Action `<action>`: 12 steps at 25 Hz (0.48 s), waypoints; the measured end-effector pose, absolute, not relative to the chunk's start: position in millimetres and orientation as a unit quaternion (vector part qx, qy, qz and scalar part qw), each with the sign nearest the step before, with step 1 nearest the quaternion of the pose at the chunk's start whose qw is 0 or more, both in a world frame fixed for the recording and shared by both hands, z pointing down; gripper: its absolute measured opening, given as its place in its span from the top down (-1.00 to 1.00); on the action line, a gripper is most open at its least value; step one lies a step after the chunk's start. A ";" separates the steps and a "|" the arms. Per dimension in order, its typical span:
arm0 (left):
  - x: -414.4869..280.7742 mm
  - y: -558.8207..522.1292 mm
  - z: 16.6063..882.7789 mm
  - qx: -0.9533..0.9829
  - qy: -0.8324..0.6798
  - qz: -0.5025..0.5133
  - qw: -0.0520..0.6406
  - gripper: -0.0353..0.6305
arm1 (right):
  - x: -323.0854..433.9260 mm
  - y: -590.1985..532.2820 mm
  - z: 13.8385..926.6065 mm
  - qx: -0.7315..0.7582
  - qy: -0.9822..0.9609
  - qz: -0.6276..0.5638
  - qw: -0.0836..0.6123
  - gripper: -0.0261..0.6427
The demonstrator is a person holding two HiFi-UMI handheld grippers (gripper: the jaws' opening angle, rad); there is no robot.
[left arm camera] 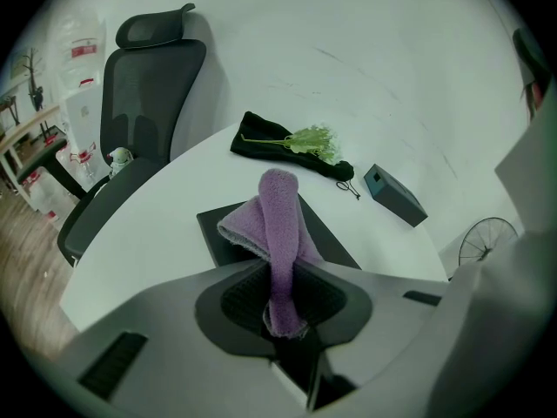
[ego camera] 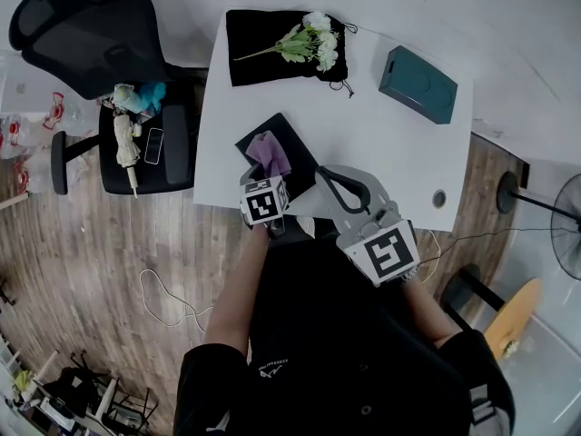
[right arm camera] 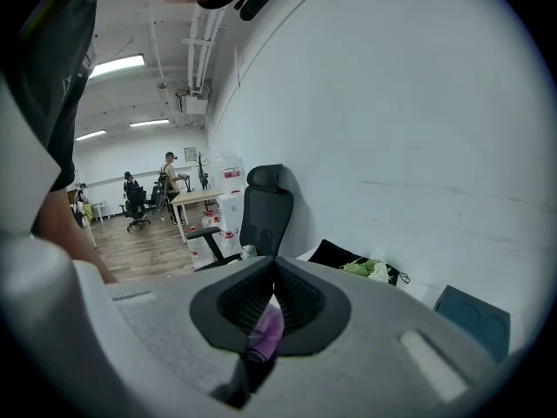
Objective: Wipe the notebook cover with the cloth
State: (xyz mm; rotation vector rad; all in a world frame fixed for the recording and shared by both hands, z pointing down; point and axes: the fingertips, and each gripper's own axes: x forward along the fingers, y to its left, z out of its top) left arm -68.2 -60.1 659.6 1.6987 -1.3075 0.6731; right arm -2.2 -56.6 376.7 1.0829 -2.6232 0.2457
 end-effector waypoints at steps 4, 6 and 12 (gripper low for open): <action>-75.8 -55.3 658.7 0.679 -0.529 0.268 0.433 0.69 | -7.8 -52.3 375.8 0.374 -0.912 0.083 0.146 0.91; -79.5 -53.0 658.7 0.678 -0.530 0.268 0.434 0.69 | -10.8 -49.9 376.4 0.372 -0.913 0.082 0.149 0.91; -89.2 -48.3 659.6 0.676 -0.533 0.267 0.433 0.69 | -19.7 -44.7 377.6 0.370 -0.913 0.082 0.148 0.91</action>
